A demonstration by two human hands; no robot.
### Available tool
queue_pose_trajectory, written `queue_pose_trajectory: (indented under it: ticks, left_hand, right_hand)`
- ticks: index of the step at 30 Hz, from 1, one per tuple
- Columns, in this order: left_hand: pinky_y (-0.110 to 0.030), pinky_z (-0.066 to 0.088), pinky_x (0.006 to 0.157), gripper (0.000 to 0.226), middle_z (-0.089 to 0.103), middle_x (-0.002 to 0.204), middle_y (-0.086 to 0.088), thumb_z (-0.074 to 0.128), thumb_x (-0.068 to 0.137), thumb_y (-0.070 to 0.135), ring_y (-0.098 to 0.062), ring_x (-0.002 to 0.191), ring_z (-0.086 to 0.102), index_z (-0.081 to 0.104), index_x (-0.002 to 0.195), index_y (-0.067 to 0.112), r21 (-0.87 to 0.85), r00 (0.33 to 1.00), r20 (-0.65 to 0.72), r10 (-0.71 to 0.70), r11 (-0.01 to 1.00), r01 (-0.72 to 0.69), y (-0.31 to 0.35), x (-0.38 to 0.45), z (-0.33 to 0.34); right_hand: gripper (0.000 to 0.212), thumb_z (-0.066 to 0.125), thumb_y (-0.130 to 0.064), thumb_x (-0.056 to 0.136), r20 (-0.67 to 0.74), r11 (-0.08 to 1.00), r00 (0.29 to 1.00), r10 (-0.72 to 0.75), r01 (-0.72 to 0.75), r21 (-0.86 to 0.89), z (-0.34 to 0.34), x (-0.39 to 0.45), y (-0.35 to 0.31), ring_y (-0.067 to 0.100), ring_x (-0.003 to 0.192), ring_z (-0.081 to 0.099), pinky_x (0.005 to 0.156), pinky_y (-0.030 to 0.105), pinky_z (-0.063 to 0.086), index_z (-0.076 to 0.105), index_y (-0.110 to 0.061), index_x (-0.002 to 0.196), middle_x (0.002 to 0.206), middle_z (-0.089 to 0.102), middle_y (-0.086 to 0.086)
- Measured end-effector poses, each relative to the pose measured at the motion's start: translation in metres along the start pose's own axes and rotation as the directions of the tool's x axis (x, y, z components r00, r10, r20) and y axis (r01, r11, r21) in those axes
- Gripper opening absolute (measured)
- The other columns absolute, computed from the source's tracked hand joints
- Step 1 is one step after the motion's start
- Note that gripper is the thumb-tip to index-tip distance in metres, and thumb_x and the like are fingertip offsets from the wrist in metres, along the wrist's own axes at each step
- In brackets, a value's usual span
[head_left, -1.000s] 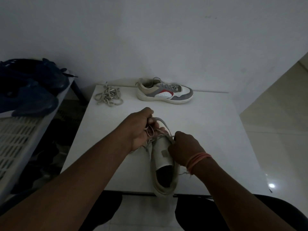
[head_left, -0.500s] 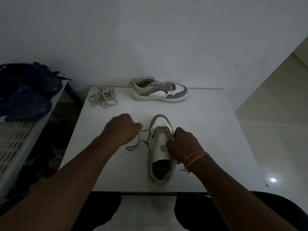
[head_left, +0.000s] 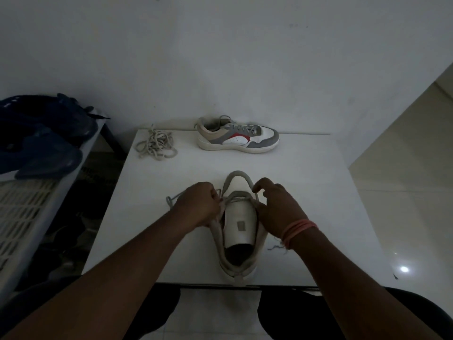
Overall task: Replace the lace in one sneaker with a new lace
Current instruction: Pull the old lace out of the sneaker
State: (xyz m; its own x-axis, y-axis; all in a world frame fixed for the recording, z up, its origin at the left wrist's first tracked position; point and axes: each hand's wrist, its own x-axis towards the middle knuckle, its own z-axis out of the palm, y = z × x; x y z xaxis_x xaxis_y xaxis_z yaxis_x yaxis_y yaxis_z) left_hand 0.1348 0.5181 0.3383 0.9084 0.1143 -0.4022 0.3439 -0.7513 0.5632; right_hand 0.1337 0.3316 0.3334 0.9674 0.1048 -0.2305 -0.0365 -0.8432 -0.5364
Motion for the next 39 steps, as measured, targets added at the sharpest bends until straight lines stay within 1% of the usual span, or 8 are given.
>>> queue_pose_trajectory:
  ticks: [4, 9, 18, 22, 29, 32, 37, 39]
  left_hand:
    - [-0.040, 0.060, 0.077, 0.006, 0.072, 0.090, -0.004, 0.071, 0.081, 0.015, -0.027, 0.086, 0.070, 0.071, 0.087, 0.017, 0.058, 0.998, -0.029, 0.057, 0.997, -0.056, 0.004, -0.003, 0.002]
    - [-0.030, 0.054, 0.075, 0.014, 0.073, 0.098, -0.001, 0.068, 0.089, 0.023, -0.022, 0.089, 0.070, 0.075, 0.101, 0.022, 0.142, 0.991, -0.060, 0.120, 0.984, -0.111, 0.010, -0.008, 0.001]
    - [-0.040, 0.061, 0.080, 0.013, 0.075, 0.091, -0.006, 0.067, 0.086, 0.019, -0.026, 0.084, 0.073, 0.076, 0.095, 0.018, 0.049, 0.996, -0.023, 0.089, 0.995, -0.088, 0.009, -0.006, 0.001]
    - [-0.041, 0.062, 0.076, 0.011, 0.075, 0.085, -0.006, 0.070, 0.084, 0.018, -0.025, 0.076, 0.073, 0.077, 0.093, 0.017, 0.023, 0.996, -0.017, 0.088, 0.996, -0.088, 0.008, -0.006, 0.002]
    - [-0.041, 0.062, 0.079, 0.013, 0.075, 0.090, -0.006, 0.068, 0.086, 0.017, -0.026, 0.081, 0.073, 0.076, 0.096, 0.017, 0.029, 0.995, -0.013, 0.096, 0.995, -0.095, 0.006, -0.004, 0.003]
    - [-0.041, 0.063, 0.075, 0.014, 0.075, 0.088, -0.007, 0.068, 0.084, 0.015, -0.026, 0.077, 0.074, 0.076, 0.095, 0.017, 0.002, 0.997, -0.004, 0.080, 0.997, -0.080, 0.006, -0.003, 0.002]
    - [-0.039, 0.064, 0.068, 0.011, 0.075, 0.080, -0.008, 0.068, 0.081, 0.013, -0.023, 0.066, 0.075, 0.075, 0.089, 0.017, -0.041, 0.999, 0.014, 0.046, 0.998, -0.045, 0.006, -0.002, 0.002]
    - [-0.039, 0.064, 0.069, 0.008, 0.075, 0.078, -0.007, 0.070, 0.080, 0.015, -0.023, 0.065, 0.075, 0.075, 0.086, 0.017, -0.051, 0.999, 0.009, 0.046, 0.998, -0.046, 0.005, -0.001, 0.004]
  right_hand:
    - [0.050, 0.063, -0.013, 0.084, 0.053, 0.975, 0.993, -0.101, 0.109, -0.193, 0.009, -0.008, -0.010, 0.026, 0.116, 0.053, 0.090, 0.042, 0.055, 0.054, -0.032, 0.130, 0.137, 0.041, 0.002]
    - [0.026, 0.061, -0.034, 0.095, -0.067, 0.949, 0.971, -0.228, 0.206, -0.240, 0.027, 0.000, -0.019, 0.024, 0.122, 0.047, 0.100, 0.038, 0.048, 0.067, -0.027, 0.119, 0.137, 0.049, 0.002]
    - [0.018, 0.057, -0.029, 0.095, -0.138, 0.946, 0.959, -0.249, 0.210, -0.248, 0.038, 0.005, -0.015, 0.025, 0.104, 0.053, 0.090, 0.040, 0.049, 0.068, -0.018, 0.105, 0.113, 0.059, 0.002]
    - [0.022, 0.054, -0.034, 0.093, -0.240, 0.959, 0.959, -0.148, 0.080, -0.272, 0.023, 0.009, -0.008, 0.024, 0.097, 0.054, 0.086, 0.040, 0.050, 0.063, -0.016, 0.100, 0.106, 0.057, 0.004]
    - [0.021, 0.057, -0.033, 0.093, -0.149, 0.935, 0.963, -0.223, 0.168, -0.312, 0.039, 0.005, -0.021, 0.026, 0.114, 0.052, 0.095, 0.042, 0.045, 0.073, -0.025, 0.105, 0.120, 0.059, 0.000]
    - [0.027, 0.053, -0.038, 0.091, -0.210, 0.934, 0.963, -0.167, 0.086, -0.346, 0.031, 0.009, -0.019, 0.026, 0.104, 0.054, 0.089, 0.044, 0.046, 0.070, -0.019, 0.098, 0.109, 0.059, 0.003]
    - [0.032, 0.053, -0.041, 0.083, -0.402, 0.904, 0.898, 0.179, -0.312, -0.293, -0.016, 0.017, 0.008, 0.032, 0.098, 0.054, 0.086, 0.046, 0.041, 0.064, -0.014, 0.096, 0.095, 0.052, 0.006]
    - [0.028, 0.055, -0.035, 0.085, -0.368, 0.939, 0.918, 0.145, -0.245, -0.240, -0.016, 0.015, 0.008, 0.033, 0.102, 0.053, 0.087, 0.045, 0.041, 0.062, -0.015, 0.104, 0.103, 0.055, 0.007]
